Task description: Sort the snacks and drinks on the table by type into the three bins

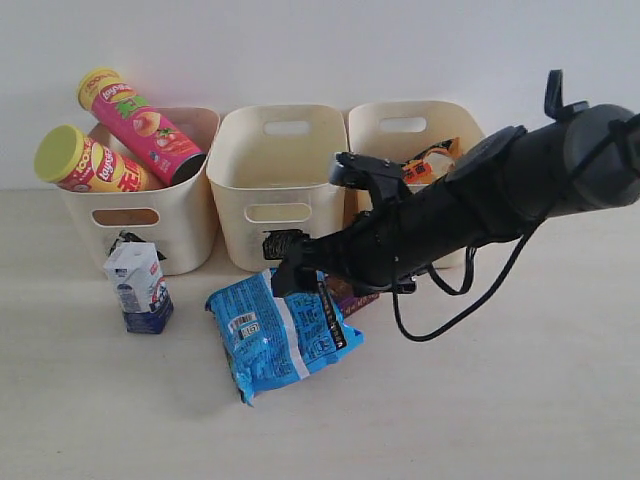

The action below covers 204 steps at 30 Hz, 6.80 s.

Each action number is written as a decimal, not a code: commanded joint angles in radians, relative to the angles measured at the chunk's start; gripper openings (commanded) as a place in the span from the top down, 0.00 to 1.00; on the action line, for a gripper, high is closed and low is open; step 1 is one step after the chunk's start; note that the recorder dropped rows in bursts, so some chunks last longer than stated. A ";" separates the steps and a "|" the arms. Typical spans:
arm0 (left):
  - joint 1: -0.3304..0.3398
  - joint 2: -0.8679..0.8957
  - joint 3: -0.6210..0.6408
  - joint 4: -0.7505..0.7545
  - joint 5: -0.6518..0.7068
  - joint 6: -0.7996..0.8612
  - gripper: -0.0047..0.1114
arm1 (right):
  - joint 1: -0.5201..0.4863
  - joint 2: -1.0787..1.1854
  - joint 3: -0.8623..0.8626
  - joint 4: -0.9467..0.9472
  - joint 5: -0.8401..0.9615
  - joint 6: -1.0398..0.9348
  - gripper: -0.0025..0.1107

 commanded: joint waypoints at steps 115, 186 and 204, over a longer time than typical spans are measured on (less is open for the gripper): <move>0.002 -0.003 -0.001 -0.011 -0.002 0.003 0.92 | -0.047 0.171 0.057 0.616 0.396 -0.350 0.98; 0.002 -0.003 -0.001 -0.011 -0.002 0.003 0.92 | -0.567 0.188 -0.402 0.572 0.396 -0.324 0.98; 0.002 -0.003 -0.001 -0.011 -0.002 0.003 0.92 | -0.518 0.177 -0.402 0.544 0.245 -0.380 0.28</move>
